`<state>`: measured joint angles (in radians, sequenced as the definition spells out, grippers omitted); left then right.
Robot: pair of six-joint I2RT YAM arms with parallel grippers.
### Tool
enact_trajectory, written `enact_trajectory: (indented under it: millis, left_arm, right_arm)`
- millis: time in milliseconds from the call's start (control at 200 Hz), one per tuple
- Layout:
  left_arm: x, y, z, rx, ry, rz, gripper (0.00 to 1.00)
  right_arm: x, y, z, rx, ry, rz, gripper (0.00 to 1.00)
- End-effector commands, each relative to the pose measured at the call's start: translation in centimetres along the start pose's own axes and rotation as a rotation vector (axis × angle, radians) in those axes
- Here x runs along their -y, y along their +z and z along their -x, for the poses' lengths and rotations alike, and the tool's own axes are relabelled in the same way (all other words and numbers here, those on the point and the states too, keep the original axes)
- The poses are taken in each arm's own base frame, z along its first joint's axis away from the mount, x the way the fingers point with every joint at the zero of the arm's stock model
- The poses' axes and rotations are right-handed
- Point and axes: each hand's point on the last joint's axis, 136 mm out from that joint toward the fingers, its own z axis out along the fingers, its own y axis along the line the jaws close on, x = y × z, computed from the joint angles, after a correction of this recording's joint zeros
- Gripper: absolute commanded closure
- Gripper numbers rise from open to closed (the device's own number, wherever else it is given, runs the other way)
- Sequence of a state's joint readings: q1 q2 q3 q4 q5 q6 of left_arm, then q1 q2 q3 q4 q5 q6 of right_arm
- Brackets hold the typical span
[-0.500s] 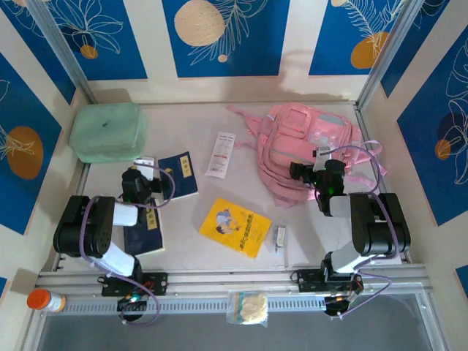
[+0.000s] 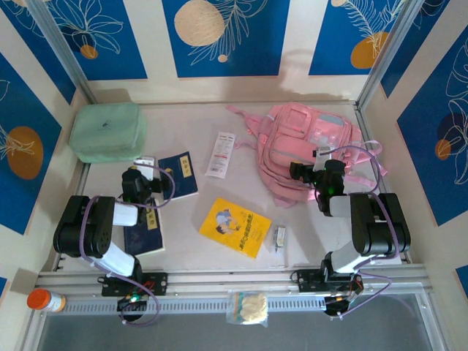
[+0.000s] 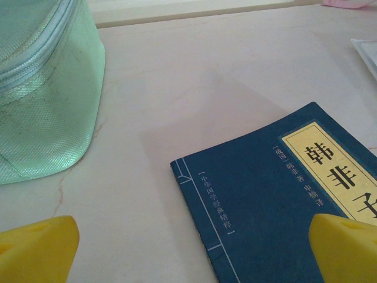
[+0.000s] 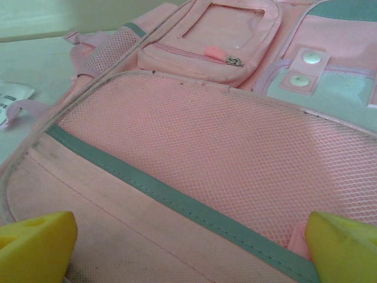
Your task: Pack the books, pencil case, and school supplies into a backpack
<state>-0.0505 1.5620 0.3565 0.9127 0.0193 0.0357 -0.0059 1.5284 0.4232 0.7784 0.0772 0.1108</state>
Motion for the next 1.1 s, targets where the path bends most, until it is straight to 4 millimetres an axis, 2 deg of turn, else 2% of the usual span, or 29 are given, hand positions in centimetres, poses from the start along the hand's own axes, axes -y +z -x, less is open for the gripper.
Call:
enact_trajectory:
  millis: [0, 785, 955, 1095]
  left_arm:
    - [0.0, 0.3, 1.3, 0.038, 0.011, -0.011, 0.01]
    - [0.1, 0.2, 1.4, 0.042, 0.011, -0.013, 0.0]
    - [0.3, -0.9, 2.4, 0.084, 0.015, -0.022, 0.01]
    - [0.3, -2.2, 4.1, 0.101, 0.019, -0.028, 0.0]
  right_arm:
    - [-0.4, -0.1, 0.5, 0.02, -0.016, 0.019, 0.01]
    - [-0.5, -0.1, 0.6, 0.025, -0.025, 0.016, 0.01]
    - [-1.1, -0.4, 0.8, 0.025, -0.051, 0.021, 0.01]
    - [-0.7, -1.2, 1.8, 0.037, -0.036, -0.024, 0.01]
